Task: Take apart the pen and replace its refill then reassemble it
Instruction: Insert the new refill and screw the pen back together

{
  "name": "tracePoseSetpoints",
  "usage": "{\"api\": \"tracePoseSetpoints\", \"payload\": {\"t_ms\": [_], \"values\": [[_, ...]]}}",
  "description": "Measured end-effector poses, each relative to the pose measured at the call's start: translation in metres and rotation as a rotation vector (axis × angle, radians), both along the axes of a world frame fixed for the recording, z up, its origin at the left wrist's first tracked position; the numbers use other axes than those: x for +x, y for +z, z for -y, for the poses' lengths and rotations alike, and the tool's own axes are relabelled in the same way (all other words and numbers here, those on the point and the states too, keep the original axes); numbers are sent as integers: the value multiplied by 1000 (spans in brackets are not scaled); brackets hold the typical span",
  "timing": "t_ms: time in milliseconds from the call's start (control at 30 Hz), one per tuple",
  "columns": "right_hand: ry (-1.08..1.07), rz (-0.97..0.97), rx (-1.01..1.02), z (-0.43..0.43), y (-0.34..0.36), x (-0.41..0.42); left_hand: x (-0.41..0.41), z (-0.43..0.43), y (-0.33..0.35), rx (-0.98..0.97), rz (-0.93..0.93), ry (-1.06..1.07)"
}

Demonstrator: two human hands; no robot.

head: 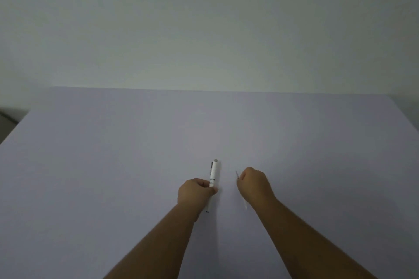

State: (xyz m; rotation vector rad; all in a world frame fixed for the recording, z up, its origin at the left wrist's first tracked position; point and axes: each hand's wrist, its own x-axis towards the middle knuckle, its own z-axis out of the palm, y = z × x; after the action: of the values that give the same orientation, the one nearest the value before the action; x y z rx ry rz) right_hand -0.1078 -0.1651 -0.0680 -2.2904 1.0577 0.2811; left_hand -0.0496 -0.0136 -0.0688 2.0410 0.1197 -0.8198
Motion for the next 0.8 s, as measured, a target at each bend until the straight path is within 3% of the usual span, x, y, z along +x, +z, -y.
{"api": "tracePoseSetpoints", "payload": {"t_ms": [800], "values": [[-46,-2,75,-20,-17,-1,-11,22,-26,213,126,-75]]}}
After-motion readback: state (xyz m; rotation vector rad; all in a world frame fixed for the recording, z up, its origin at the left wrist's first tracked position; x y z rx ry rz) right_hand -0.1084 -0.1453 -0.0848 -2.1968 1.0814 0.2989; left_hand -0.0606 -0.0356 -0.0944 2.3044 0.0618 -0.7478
